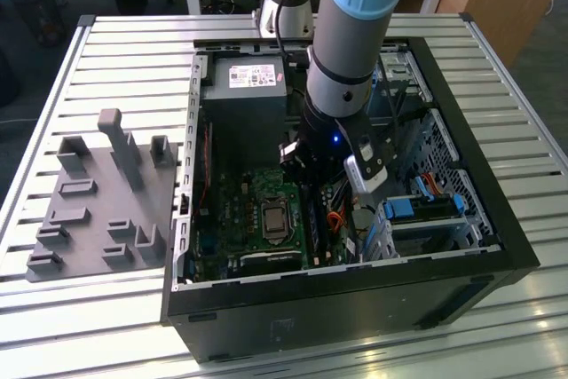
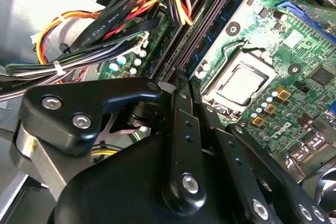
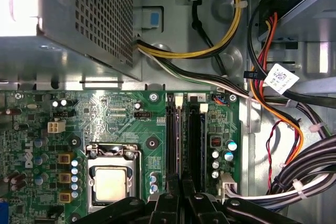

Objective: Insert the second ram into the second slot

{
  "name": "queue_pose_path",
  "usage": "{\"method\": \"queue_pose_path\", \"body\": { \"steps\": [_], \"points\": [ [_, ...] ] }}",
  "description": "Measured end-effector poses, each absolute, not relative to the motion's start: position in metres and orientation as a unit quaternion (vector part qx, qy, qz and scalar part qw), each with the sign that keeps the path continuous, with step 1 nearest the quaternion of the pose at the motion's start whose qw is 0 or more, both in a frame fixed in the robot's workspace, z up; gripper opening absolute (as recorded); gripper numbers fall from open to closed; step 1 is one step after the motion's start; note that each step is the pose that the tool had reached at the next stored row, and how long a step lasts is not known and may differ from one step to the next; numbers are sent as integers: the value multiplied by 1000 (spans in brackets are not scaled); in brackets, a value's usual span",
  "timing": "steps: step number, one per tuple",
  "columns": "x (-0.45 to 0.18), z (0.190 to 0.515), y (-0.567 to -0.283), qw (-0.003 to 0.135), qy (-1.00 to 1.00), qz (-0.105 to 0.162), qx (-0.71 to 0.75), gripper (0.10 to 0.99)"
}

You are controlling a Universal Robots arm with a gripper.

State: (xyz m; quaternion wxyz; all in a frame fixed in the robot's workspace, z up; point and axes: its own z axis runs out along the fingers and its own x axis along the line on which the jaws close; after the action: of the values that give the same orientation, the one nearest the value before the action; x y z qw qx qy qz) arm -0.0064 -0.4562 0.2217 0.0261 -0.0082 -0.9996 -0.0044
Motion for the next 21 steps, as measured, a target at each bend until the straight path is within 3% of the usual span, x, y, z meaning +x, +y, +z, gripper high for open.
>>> {"method": "queue_pose_path", "body": {
  "steps": [21],
  "points": [
    [-5,218,-456,28,-1000,-4,-8,137]
  ]
}}
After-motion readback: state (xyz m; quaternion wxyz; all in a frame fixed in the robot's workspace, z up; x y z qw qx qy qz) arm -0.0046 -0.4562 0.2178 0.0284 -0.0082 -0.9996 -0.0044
